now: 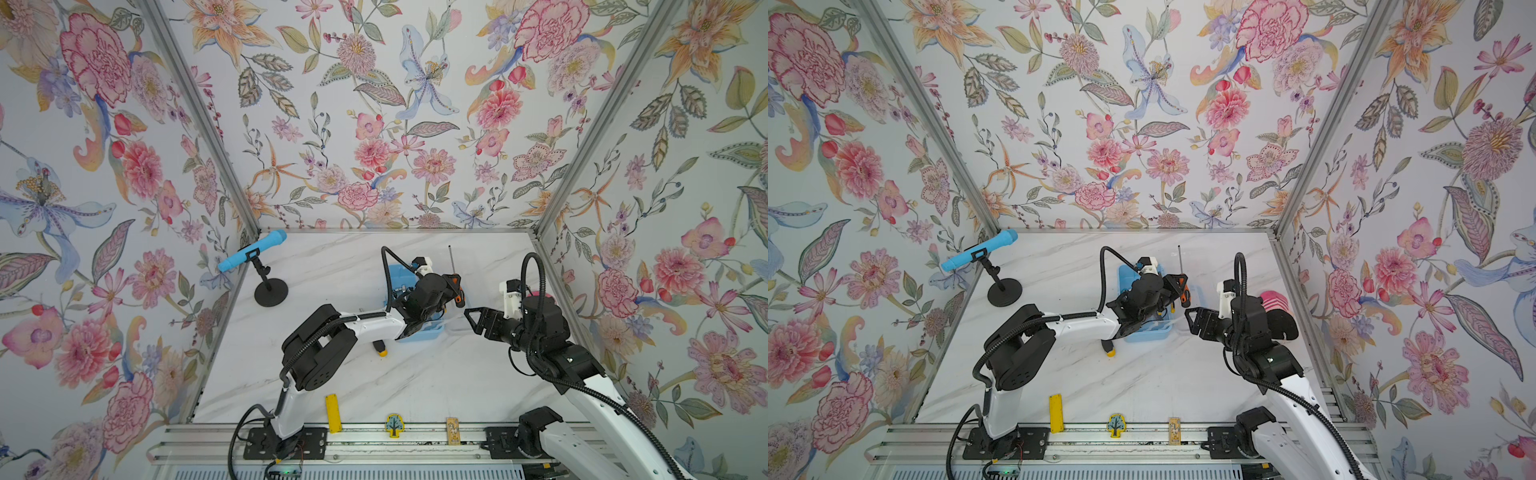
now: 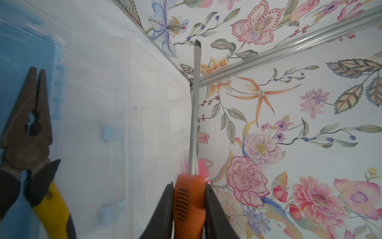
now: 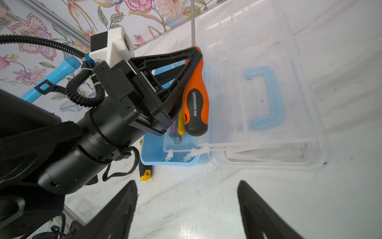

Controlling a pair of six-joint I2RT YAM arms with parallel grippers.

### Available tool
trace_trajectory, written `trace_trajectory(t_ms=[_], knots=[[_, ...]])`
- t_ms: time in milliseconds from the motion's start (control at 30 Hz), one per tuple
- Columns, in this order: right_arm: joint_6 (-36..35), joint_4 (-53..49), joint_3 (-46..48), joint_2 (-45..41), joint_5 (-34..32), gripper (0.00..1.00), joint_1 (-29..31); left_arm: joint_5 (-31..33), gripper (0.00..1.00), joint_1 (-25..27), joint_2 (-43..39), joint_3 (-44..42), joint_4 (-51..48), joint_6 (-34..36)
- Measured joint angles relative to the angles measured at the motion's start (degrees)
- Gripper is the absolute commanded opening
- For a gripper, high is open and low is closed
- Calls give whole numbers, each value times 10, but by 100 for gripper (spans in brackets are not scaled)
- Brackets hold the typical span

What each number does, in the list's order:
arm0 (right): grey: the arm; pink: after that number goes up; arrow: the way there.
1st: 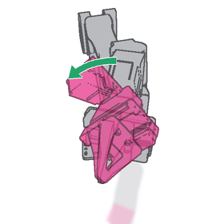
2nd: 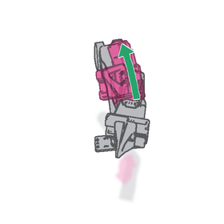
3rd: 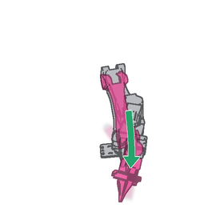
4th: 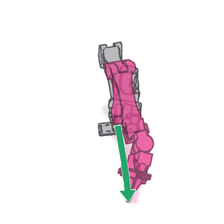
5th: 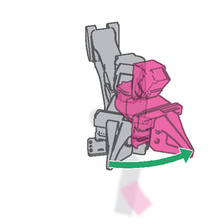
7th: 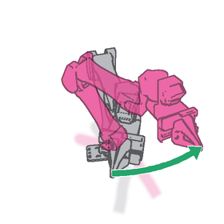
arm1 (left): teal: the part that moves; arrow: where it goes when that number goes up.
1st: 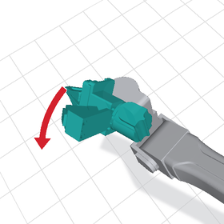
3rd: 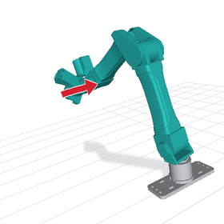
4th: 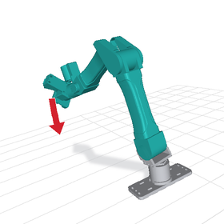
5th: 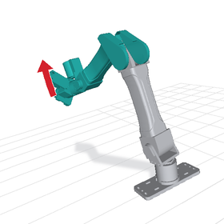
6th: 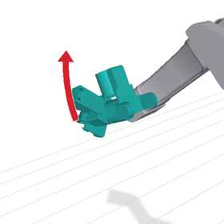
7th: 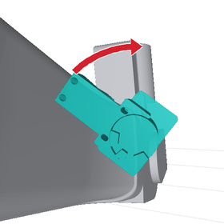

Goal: Pack the tool kit
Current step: 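Carry the orange screwdriver over the box's clear lid with the left gripper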

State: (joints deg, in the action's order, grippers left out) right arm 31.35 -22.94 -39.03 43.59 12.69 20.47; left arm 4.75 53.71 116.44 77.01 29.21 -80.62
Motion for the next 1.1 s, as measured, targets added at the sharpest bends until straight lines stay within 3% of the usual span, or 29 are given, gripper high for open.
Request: trace_trajectory(t_ms=[200,767,1100], knots=[[0,-2,6,-9,0,78,0,0,0,0,6,3,-6,2],[2,-4,21,-20,0,82,0,-3,27,2,11,13,-10,7],[2,-4,23,-20,-1,83,0,-14,30,3,13,13,-8,14]])
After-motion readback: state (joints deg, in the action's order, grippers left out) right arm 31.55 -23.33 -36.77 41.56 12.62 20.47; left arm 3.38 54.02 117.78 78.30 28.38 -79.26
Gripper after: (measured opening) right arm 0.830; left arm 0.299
